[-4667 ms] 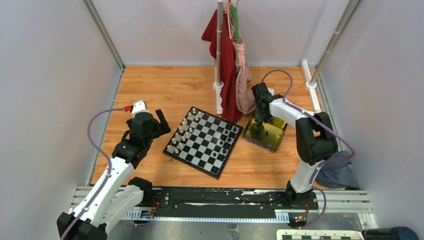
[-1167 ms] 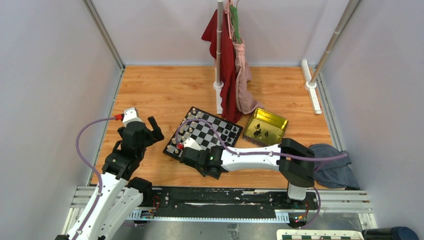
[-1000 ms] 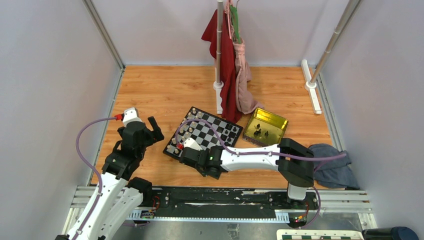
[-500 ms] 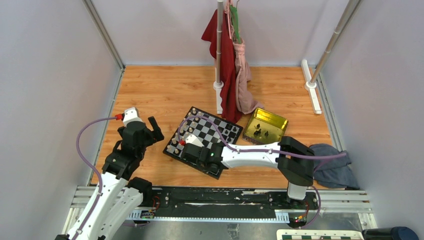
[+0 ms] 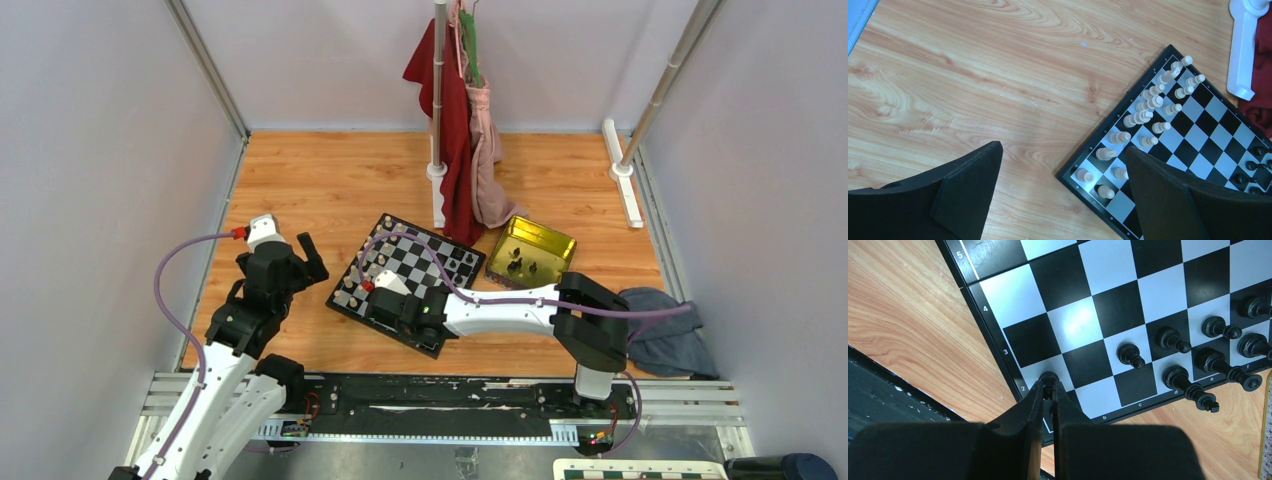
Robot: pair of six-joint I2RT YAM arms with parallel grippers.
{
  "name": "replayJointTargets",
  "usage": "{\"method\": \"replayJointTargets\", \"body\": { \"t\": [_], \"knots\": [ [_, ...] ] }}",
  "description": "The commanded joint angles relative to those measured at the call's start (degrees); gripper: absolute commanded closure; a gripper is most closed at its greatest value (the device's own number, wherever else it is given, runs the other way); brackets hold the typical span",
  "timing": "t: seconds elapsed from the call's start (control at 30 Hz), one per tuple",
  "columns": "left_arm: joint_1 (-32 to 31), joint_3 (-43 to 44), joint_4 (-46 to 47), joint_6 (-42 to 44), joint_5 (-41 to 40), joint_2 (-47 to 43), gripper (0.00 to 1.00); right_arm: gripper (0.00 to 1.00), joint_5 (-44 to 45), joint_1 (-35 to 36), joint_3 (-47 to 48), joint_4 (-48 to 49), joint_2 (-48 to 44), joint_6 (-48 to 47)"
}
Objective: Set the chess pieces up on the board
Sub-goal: Place the chess piece on the chessboard.
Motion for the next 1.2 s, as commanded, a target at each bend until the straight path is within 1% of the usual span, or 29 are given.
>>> {"method": "replayJointTargets", "body": {
  "t": [0.0, 0.03, 0.1, 0.27, 0.43, 0.53, 0.73, 0.93, 1.03, 1.17],
  "knots": [
    [-0.26, 0.49, 1.68, 0.20, -0.96, 0.40, 0.00, 0.99, 0.23, -0.67, -1.16, -0.44, -0.35, -0.11],
    [-0.28, 0.52, 1.69, 0.17, -0.96, 0.45, 0.00, 0.98, 0.24, -0.67, -1.12, -0.43, -0.30, -0.12],
    [-0.29, 0.59, 1.75, 0.08, -0.87, 0.63, 0.00, 0.93, 0.16, -0.67, -1.03, -0.43, -0.39, -0.19],
    [-0.29, 0.56, 1.77, -0.05, -0.74, 0.65, 0.00, 0.76, -0.25, -0.80, -0.70, -0.51, -0.51, -0.69],
    [-0.29, 0.64, 1.92, -0.23, -0.67, 0.86, 0.00, 0.67, -0.46, -0.84, -0.04, -0.97, -0.78, -1.27],
    [-0.29, 0.73, 1.97, -0.40, -0.65, 1.04, 0.00, 0.65, -0.54, -0.91, 0.62, -1.51, -0.87, -1.66],
    [-0.29, 0.92, 2.59, -0.88, -0.69, 1.54, 0.00, 0.64, -0.11, -0.85, 2.82, -3.25, -1.92, -2.77],
    [-0.29, 1.00, 3.56, -1.91, -0.61, 2.57, 0.00, 0.64, 2.59, -1.35, 7.48, -6.54, -4.92, -4.13],
    [-0.29, 0.94, 4.21, -2.47, 0.06, 3.18, 0.00, 0.64, 4.66, -3.05, 9.11, -8.57, -7.18, -4.10],
    [-0.29, 0.91, 4.62, -2.61, 0.12, 3.74, 0.00, 0.64, 6.91, -8.14, 7.84, -9.50, -12.03, -2.56]
  ]
}}
